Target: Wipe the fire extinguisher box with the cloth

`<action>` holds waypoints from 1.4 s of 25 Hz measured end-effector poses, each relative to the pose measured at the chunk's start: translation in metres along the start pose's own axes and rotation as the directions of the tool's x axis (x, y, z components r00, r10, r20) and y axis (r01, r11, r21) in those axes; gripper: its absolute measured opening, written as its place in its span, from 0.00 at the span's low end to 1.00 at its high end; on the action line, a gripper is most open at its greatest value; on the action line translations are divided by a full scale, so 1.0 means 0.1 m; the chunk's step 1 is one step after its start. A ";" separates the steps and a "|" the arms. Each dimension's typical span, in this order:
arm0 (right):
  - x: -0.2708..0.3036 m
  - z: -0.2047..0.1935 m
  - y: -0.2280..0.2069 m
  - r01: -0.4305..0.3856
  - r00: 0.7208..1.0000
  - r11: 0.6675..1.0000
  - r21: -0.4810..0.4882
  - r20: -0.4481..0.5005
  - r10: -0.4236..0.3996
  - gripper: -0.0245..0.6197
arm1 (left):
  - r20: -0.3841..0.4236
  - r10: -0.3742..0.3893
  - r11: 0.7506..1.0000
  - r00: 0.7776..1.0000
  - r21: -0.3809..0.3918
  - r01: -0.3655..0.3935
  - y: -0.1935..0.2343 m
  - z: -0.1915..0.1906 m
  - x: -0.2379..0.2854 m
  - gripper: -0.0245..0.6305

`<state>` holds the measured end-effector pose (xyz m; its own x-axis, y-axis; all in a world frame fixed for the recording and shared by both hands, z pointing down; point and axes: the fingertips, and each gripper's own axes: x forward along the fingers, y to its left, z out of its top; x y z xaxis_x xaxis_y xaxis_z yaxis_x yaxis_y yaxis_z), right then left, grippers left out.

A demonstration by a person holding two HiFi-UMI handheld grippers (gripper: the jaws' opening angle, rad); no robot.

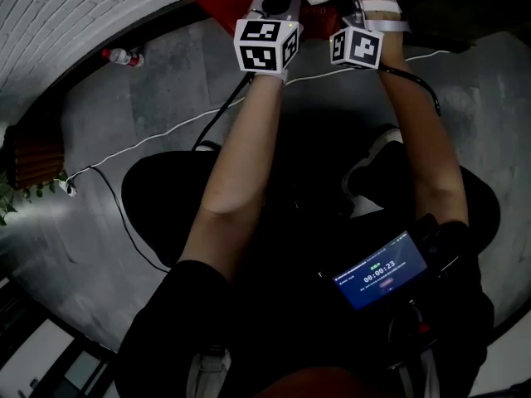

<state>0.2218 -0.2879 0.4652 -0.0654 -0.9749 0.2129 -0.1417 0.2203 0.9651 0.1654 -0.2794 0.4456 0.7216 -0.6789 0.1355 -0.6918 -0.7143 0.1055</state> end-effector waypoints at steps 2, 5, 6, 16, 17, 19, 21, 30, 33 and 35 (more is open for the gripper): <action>0.04 -0.01 0.16 -0.026 1.000 1.000 -0.004 -0.005 0.026 0.19 | -0.015 -0.003 1.000 1.000 0.002 0.003 0.01 -0.13 0.01 0.04; 0.11 -0.02 0.38 -0.064 0.998 0.998 -0.004 -0.008 0.064 0.19 | -0.039 -0.001 1.000 0.999 0.001 0.001 0.05 -0.30 0.02 0.04; 0.13 -0.02 0.44 -0.074 0.997 0.997 -0.002 -0.008 0.074 0.19 | -0.046 0.001 1.000 0.999 -0.002 -0.002 0.07 -0.36 0.03 0.04; 0.22 -0.03 0.74 -0.061 0.998 0.998 0.028 -0.001 0.061 0.19 | -0.120 0.009 1.000 0.993 -0.020 -0.012 0.18 -0.95 0.14 0.04; 0.23 -0.03 0.79 -0.074 0.997 0.997 0.030 -0.004 0.074 0.19 | -0.122 0.005 1.000 0.993 -0.023 -0.007 0.18 -1.00 0.15 0.04; 0.28 -0.06 1.03 -0.131 0.991 0.991 0.021 -0.019 0.131 0.20 | -0.131 -0.007 1.000 0.991 -0.031 0.003 0.18 -1.11 0.18 0.04; 0.32 -0.14 1.29 -0.182 0.983 0.983 0.000 -0.038 0.181 0.20 | -0.144 -0.016 0.999 0.989 -0.046 0.009 0.19 -1.21 0.20 0.04; 0.45 -0.33 2.11 -0.344 0.936 0.938 -0.049 -0.090 0.339 0.20 | -0.190 -0.037 0.998 0.981 -0.066 0.025 0.25 -1.52 0.27 0.04; 0.52 -0.38 2.41 -0.406 0.910 0.913 -0.048 -0.114 0.399 0.20 | -0.214 -0.039 0.996 0.976 -0.083 0.022 0.29 -1.67 0.28 0.04; 0.55 -0.44 2.56 -0.435 0.894 0.899 -0.045 -0.137 0.426 0.20 | -0.228 -0.046 0.996 0.973 -0.086 0.027 0.29 -1.76 0.30 0.04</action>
<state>0.2258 -0.2865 0.7306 0.0162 -0.7824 0.6226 -0.0548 0.6210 0.7819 0.1622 -0.2905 0.6257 0.7277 -0.5890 0.3514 -0.6720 -0.7147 0.1937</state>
